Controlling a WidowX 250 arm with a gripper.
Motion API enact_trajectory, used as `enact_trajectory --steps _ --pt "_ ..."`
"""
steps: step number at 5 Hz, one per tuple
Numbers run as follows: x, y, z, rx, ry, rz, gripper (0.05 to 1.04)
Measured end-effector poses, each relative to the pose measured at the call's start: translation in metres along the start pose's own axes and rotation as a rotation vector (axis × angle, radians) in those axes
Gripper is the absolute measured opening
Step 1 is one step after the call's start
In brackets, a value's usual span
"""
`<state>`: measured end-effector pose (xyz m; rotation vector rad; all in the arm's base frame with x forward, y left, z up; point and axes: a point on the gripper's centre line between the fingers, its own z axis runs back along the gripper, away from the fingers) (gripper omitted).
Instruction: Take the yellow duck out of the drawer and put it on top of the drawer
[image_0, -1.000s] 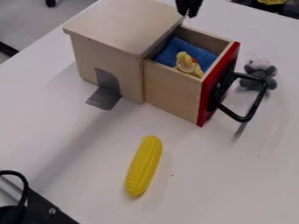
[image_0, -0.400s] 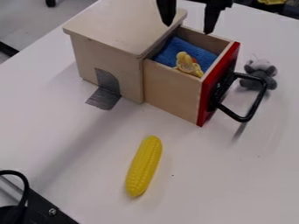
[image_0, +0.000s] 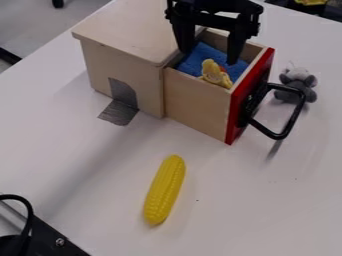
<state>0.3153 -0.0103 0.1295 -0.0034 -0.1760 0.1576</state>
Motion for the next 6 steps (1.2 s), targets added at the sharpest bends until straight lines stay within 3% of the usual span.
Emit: enact_trajectory --steps 1,3,5,6 --pt "0.0 -0.002 -0.02 0.0 0.044 -0.004 0.998" --pt "-0.003 -0.002 -0.034 0.005 0.088 -0.009 0.951" --pt "-0.003 -0.003 -0.034 0.0 0.086 -0.006 0.361" --pt "-0.005 -0.003 -0.035 0.0 0.091 -0.005 0.148"
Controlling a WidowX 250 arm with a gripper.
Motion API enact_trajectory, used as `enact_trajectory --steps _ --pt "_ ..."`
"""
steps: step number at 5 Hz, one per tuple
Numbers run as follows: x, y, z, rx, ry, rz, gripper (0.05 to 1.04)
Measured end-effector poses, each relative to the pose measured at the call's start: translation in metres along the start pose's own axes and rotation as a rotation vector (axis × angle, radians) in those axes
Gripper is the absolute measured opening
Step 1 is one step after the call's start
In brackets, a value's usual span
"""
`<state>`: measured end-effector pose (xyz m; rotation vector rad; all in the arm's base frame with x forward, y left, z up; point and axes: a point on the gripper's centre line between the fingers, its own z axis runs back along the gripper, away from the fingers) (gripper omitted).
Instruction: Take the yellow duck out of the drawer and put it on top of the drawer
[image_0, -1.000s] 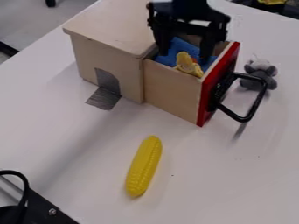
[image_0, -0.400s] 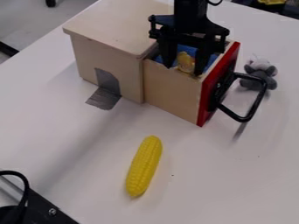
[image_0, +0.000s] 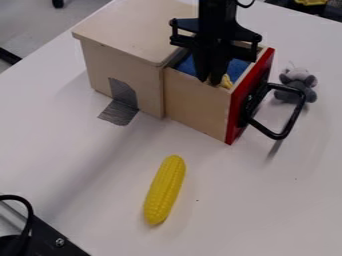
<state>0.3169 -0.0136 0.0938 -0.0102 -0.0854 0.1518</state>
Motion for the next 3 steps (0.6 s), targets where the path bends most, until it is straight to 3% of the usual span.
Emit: enact_trajectory --steps 1,3 --pt "0.0 0.0 0.002 -0.004 -0.007 0.0 0.062" --pt "0.019 0.01 0.073 -0.033 -0.169 0.046 0.055"
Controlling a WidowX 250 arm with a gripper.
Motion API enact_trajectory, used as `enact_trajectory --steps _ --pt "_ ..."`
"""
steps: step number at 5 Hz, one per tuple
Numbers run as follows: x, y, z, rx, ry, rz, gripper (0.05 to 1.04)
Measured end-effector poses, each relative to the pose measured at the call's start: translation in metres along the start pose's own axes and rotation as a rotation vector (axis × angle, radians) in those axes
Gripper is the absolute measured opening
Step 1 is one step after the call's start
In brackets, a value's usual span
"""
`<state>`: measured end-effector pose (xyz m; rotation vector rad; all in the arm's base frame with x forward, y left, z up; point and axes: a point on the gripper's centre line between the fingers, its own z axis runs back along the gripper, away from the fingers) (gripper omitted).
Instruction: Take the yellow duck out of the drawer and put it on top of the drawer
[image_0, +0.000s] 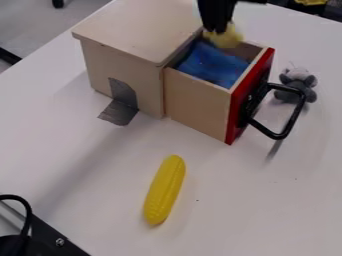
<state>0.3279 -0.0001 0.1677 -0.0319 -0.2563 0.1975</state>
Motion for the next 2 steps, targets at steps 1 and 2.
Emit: enact_trajectory --steps 1,2 --pt "0.008 0.022 0.017 0.013 -0.047 0.053 0.055" --pt "0.012 0.043 0.02 0.029 -0.061 0.098 0.055"
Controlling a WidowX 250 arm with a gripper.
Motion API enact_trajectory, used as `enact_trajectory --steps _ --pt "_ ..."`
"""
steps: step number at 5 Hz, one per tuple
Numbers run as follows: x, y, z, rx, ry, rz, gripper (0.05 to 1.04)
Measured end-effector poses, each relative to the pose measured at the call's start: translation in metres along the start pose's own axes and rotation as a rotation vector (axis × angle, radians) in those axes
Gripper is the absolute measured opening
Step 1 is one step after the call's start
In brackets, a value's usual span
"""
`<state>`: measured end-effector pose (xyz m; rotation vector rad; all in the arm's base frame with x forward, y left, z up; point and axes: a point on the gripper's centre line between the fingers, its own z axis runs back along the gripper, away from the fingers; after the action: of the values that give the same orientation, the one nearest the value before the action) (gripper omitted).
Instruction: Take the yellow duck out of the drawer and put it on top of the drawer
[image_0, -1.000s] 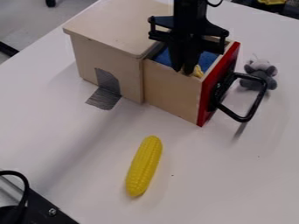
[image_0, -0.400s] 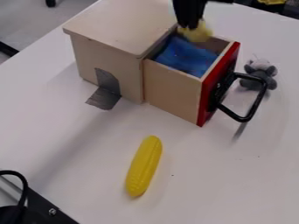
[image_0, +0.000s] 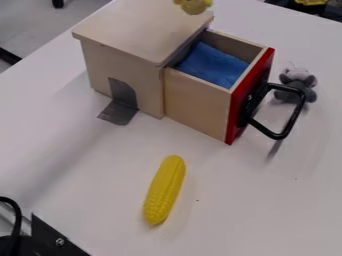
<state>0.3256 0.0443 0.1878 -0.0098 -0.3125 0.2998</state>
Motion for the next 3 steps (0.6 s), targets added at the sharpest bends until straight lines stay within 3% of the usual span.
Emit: enact_trajectory --steps 1,3 --pt "0.005 0.018 -0.002 0.015 -0.018 0.04 0.055" --pt "-0.009 0.049 -0.032 0.042 0.068 0.092 0.069"
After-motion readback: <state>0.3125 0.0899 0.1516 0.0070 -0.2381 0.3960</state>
